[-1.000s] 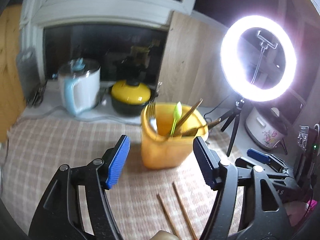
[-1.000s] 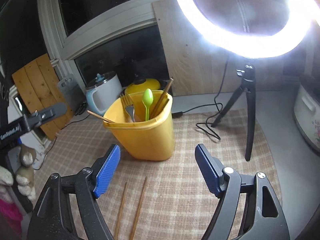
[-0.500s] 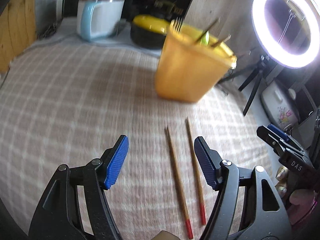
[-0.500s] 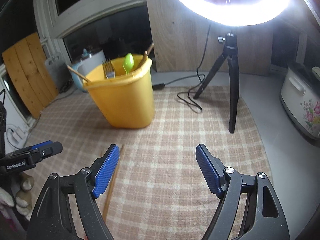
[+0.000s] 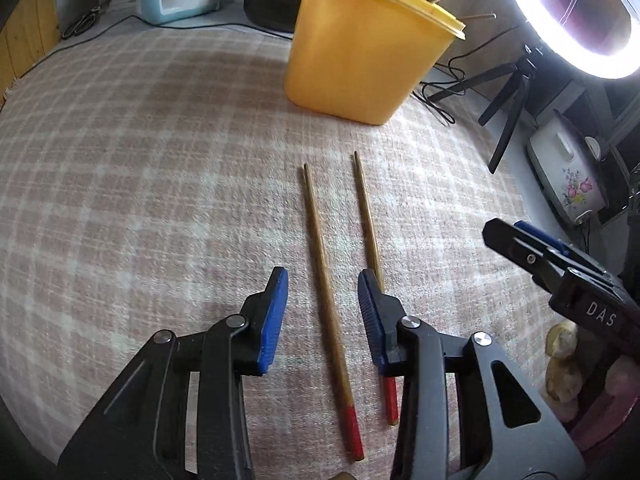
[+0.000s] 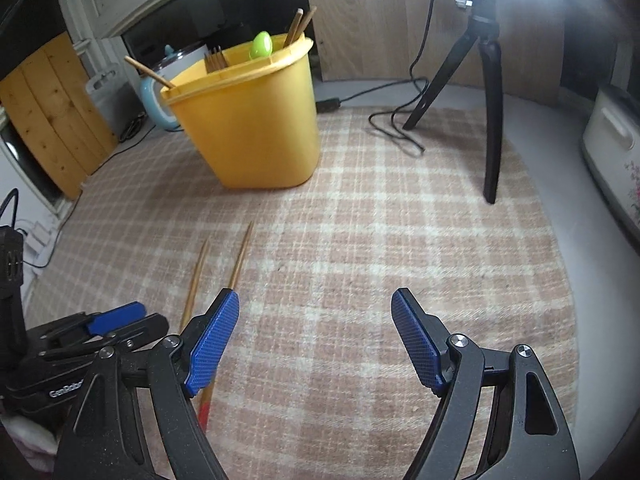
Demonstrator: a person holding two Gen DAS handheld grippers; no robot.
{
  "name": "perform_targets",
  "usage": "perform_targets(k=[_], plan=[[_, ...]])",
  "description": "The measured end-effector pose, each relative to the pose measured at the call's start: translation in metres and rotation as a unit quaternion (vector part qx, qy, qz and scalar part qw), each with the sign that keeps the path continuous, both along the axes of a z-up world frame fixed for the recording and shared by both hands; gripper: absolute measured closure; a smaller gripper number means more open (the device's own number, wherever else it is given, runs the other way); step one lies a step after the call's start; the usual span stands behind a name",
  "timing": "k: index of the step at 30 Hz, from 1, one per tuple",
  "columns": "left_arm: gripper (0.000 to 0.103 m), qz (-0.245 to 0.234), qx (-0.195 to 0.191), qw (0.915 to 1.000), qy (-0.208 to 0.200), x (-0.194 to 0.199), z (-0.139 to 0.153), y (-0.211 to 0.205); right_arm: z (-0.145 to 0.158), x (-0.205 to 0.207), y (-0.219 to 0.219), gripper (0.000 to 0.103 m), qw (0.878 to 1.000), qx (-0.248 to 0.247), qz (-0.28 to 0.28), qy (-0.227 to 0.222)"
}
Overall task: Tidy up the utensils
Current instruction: 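Move both open tools back down to the two red-tipped chopsticks on the cloth, then close the left tool on one chopstick while the right tool grasps the other chopstick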
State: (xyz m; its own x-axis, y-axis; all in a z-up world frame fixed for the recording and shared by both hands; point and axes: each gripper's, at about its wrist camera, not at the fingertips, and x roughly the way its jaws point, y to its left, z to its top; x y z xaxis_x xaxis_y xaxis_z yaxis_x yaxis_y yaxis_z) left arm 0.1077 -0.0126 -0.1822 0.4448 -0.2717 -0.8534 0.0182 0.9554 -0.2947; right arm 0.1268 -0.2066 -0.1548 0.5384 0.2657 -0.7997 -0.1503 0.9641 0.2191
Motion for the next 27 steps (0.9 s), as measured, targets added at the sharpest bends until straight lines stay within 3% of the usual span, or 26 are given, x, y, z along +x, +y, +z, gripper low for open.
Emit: perform_targets(k=[3, 6, 12, 21, 27], plan=[[0.079, -0.005, -0.001, 0.9999, 0.009, 0.003, -0.006, -0.005, -0.006, 0.003, 0.0, 0.026, 1.0, 0.023, 0.002, 0.017], [0.082, -0.005, 0.005, 0.9999, 0.012, 0.008, -0.011, -0.007, -0.011, 0.009, 0.003, 0.044, 0.999, 0.039, 0.01, 0.037], [0.086, -0.004, 0.013, 0.9995, 0.03, 0.018, -0.022, -0.012, -0.021, 0.018, 0.016, 0.064, 0.994, 0.065, 0.034, 0.075], [0.096, -0.002, 0.011, 0.9994, 0.031, 0.022, -0.023, -0.006, -0.03, 0.036, 0.043, 0.079, 0.987, 0.088, 0.061, 0.116], [0.098, 0.005, 0.005, 0.9996, 0.027, 0.016, -0.019, 0.009, -0.038, 0.049, 0.065, 0.083, 0.985, 0.072, 0.073, 0.138]])
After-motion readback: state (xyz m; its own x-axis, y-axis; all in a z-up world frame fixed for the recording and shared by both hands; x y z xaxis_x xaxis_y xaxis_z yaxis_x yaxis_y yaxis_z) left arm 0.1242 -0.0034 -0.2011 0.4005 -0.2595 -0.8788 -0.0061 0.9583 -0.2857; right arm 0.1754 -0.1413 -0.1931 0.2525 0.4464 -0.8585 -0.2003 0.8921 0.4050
